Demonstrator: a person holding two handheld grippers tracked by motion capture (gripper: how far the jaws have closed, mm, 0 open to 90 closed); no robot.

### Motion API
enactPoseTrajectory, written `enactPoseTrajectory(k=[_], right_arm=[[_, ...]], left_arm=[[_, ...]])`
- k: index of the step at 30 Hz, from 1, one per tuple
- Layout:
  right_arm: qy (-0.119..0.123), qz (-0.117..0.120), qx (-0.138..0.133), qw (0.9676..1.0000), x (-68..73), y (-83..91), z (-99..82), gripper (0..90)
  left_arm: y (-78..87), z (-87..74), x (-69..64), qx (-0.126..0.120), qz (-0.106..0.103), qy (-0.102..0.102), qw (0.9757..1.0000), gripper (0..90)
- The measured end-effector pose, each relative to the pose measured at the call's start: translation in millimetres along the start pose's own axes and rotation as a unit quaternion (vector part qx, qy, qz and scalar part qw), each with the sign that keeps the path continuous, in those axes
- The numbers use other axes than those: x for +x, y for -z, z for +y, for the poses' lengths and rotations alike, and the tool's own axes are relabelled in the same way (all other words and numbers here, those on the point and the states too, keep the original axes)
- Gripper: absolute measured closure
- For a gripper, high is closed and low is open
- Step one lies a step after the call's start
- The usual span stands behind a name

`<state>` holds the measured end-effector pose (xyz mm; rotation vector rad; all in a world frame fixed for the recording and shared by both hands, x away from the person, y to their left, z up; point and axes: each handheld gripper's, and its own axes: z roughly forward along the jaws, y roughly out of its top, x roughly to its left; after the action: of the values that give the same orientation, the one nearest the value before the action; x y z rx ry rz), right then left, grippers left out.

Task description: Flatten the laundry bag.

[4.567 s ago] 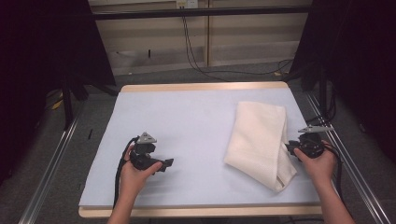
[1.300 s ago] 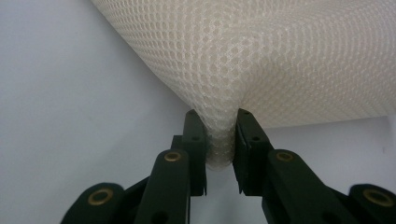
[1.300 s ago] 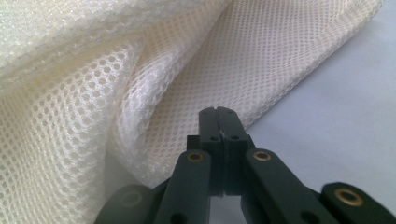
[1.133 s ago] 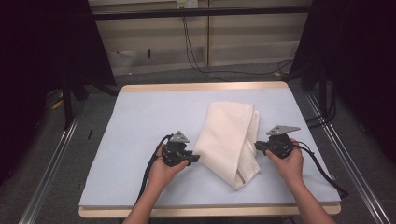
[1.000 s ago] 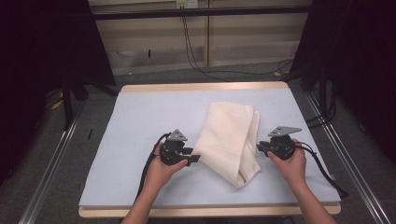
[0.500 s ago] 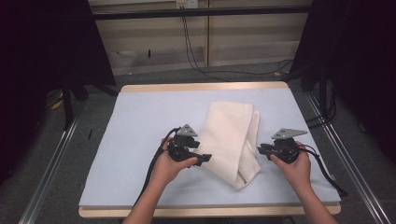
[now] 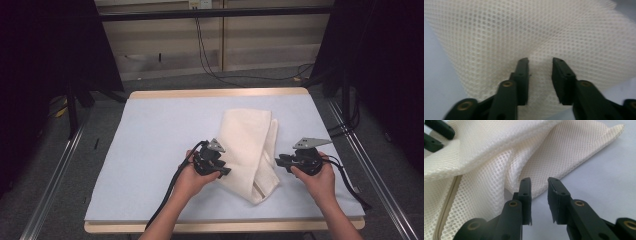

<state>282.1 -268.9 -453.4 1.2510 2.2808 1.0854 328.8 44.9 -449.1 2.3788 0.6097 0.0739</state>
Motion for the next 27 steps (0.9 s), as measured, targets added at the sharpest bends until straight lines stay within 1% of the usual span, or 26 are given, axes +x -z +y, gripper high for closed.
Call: enactPoseTrajectory(k=[1, 2, 3, 4, 5, 6, 7, 9, 10, 11, 12, 14, 15, 16, 17, 18, 19, 20, 21, 22, 23, 25, 26, 27], right_arm=[[0.0, 0.003, 0.0, 1.0, 1.6, 0.3, 0.7, 76.5], [0.004, 0.008, -0.002, 1.0, 2.5, 0.4, 1.2, 78.2], [0.001, 0.012, -0.005, 0.9999, 4.0, 0.5, 1.6, 82.2], [0.002, 0.02, -0.007, 0.9998, 4.5, 0.5, 1.8, 84.0], [0.002, 0.022, -0.009, 0.9997, 5.1, 0.7, 2.0, 85.6], [0.002, 0.026, -0.011, 0.9996, 5.8, 0.8, 2.3, 88.2], [0.0, 0.032, -0.013, 0.9994, 6.8, 1.2, 2.8, 89.9], [0.016, 0.037, -0.005, 0.9992, 10.7, 0.8, 5.8, 90.0], [0.02, 0.043, -0.007, 0.9988, 13.6, 0.0, 7.4, 90.0], [0.022, 0.048, -0.007, 0.9986, 16.9, -1.2, 8.8, 90.0], [0.026, 0.05, -0.006, 0.9984, 19.3, -3.0, 9.8, 90.0], [0.038, 0.047, 0.001, 0.9982, 23.7, -6.5, 10.9, 90.0], [0.04, 0.051, -0.003, 0.9979, 25.4, -7.3, 11.3, 90.0], [0.04, 0.052, -0.007, 0.9978, 26.5, -7.4, 11.8, 90.0], [0.043, 0.05, -0.005, 0.9978, 27.9, -7.8, 12.7, 90.0], [0.045, 0.05, -0.005, 0.9977, 29.1, -7.7, 13.3, 90.0], [0.042, 0.055, -0.007, 0.9976, 29.6, -8.0, 13.1, 90.0], [0.041, 0.055, -0.007, 0.9976, 29.8, -8.6, 12.9, 90.0], [0.044, 0.054, -0.004, 0.9976, 29.7, -9.5, 12.7, 90.0], [0.042, 0.057, -0.001, 0.9975, 29.7, -10.7, 12.3, 90.0], [0.043, 0.056, -0.003, 0.9975, 30.8, -12.1, 11.9, 90.0], [0.045, 0.068, -0.003, 0.9967, 33.5, -15.4, 12.0, 90.0], [0.047, 0.069, -0.003, 0.9965, 35.6, -16.7, 12.7, 90.0], [0.05, 0.069, -0.002, 0.9963, 38.0, -18.2, 13.9, 90.0]], left_arm=[[0.2, 0.6, 0.9, 0.007, 0.0, -0.007, 1.0, 73.7], [0.0, 0.8, 1.0, -0.001, -0.004, 0.007, 1.0, 80.2], [0.4, 0.7, 1.9, -0.01, -0.012, 0.022, 0.9996, 82.8], [1.6, 0.8, 3.3, -0.017, -0.022, 0.029, 0.9992, 83.4], [3.3, 1.2, 4.1, -0.016, -0.021, 0.025, 0.9993, 80.4], [3.3, 1.2, 4.1, -0.016, -0.021, 0.025, 0.9993, 75.2], [3.2, 2.0, 1.3, -0.025, -0.029, 0.033, 0.9987, 73.9], [4.3, 4.8, -2.1, -0.031, -0.036, 0.03, 0.9984, 66.6], [4.8, 6.6, -3.4, -0.032, -0.041, 0.027, 0.9983, 58.1], [5.3, 8.0, -4.6, -0.036, -0.04, 0.024, 0.9982, 51.3], [4.5, 9.0, -6.6, -0.049, -0.038, 0.029, 0.9976, 46.7], [3.7, 11.5, -8.8, -0.063, -0.047, 0.034, 0.9963, 33.4], [3.7, 12.8, -10.7, -0.064, -0.046, 0.033, 0.9963, 30.4], [3.9, 13.9, -12.0, -0.061, -0.045, 0.026, 0.9967, 29.5], [3.0, 14.9, -13.4, -0.066, -0.05, 0.027, 0.9962, 27.6], [3.0, 14.9, -13.4, -0.066, -0.05, 0.027, 0.9962, 24.9], [2.0, 16.8, -15.1, -0.058, -0.049, 0.021, 0.9969, 23.7], [0.8, 17.5, -15.7, -0.059, -0.048, 0.022, 0.9969, 23.0], [-0.2, 18.2, -16.1, -0.063, -0.051, 0.025, 0.9964, 20.9], [-1.0, 18.9, -16.7, -0.068, -0.055, 0.029, 0.9958, 19.0], [-2.5, 19.8, -17.6, -0.071, -0.057, 0.025, 0.9955, 18.3], [-4.4, 22.1, -19.7, -0.066, -0.056, 0.021, 0.9961, 14.5], [-6.4, 23.1, -21.2, -0.067, -0.056, 0.024, 0.9959, 13.6], [-7.9, 24.0, -22.1, -0.063, -0.056, 0.022, 0.9962, 11.4]])
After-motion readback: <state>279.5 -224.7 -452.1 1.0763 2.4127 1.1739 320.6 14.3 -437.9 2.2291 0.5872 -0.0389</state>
